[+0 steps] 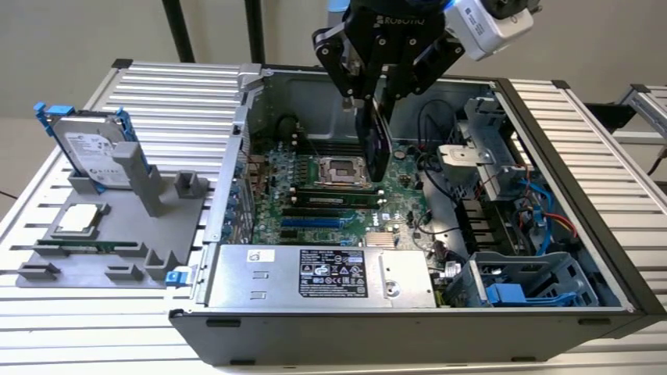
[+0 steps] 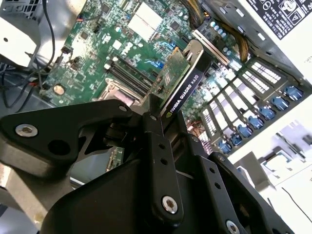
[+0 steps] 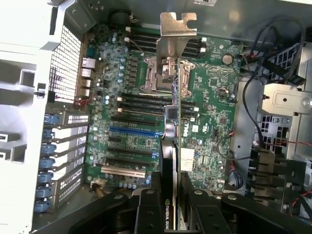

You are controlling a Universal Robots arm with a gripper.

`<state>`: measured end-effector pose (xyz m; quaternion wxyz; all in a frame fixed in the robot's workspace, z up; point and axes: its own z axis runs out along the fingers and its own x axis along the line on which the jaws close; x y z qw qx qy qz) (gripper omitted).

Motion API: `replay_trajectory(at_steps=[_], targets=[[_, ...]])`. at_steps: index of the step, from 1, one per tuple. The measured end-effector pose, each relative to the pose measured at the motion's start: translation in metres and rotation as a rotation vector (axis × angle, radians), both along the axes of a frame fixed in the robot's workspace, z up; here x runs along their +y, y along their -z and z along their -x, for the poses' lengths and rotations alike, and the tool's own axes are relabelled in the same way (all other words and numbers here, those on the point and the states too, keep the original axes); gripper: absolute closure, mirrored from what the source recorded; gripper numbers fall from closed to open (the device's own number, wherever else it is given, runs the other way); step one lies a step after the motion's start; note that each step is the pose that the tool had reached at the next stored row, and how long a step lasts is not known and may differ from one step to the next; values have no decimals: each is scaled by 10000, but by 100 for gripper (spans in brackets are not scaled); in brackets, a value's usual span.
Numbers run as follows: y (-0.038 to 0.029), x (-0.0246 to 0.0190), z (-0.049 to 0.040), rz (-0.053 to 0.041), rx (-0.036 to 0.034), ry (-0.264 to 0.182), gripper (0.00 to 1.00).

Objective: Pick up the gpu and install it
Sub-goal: 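Insert the gpu into the slot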

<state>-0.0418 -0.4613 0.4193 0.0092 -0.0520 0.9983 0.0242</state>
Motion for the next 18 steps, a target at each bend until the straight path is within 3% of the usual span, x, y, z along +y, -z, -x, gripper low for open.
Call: replay_trajectory(at_steps=[18], targets=[[0, 0, 0, 0, 0, -432, 100]])
